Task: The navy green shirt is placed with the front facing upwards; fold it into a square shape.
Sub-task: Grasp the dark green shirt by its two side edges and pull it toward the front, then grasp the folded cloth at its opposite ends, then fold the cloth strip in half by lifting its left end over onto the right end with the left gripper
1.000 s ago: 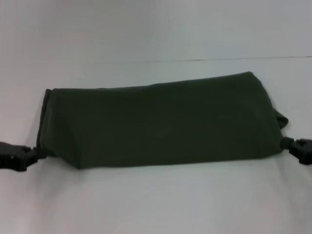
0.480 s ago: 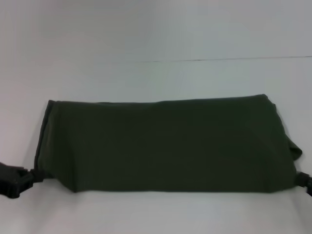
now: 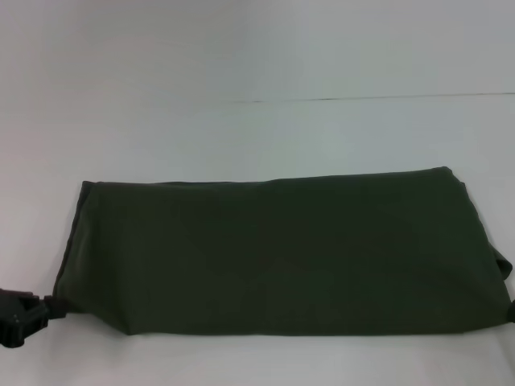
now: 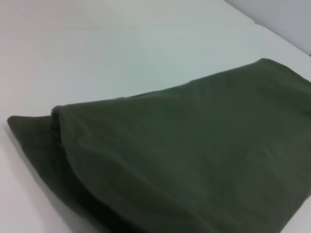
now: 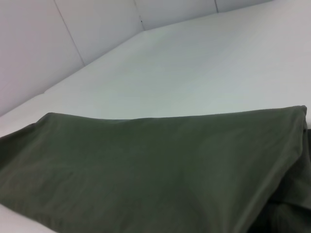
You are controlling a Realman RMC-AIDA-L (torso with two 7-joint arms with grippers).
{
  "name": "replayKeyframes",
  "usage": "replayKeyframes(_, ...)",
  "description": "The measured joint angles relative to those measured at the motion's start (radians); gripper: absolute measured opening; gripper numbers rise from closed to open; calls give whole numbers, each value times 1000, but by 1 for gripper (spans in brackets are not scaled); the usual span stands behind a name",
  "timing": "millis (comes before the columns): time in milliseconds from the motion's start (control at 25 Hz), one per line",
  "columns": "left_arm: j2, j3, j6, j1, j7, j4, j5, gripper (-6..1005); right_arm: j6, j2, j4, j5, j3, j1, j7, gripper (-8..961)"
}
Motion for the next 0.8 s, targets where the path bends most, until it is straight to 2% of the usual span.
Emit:
replayKeyframes(160,0,0,1,-9,-6,-2,3,40,-49,-4,-5,1,28,3,-30,18)
replayKeyframes(280,-1,-1,6,-10,-7,-2,1,63,-56,-4,-10,2,88,8,-33,19)
replayKeyframes(360,-1,-6,2,-10,-10,-4,-1,87,-57,-5,-11,2,106,11,-35,187)
replayKeyframes(440,0,-8,-3,-10,-15,-5,-2,110,-58,-7,-13,1,108,13,-40,269)
replayKeyframes(640,3,-32,-15,-21,-34,-5,-4,307,-64,-7,-27,2,119,37,-46,467)
replayKeyframes(800,12,-87,-26,-35,-54,-2,-18,380,-76,-6,-27,2,121,73,-53,606)
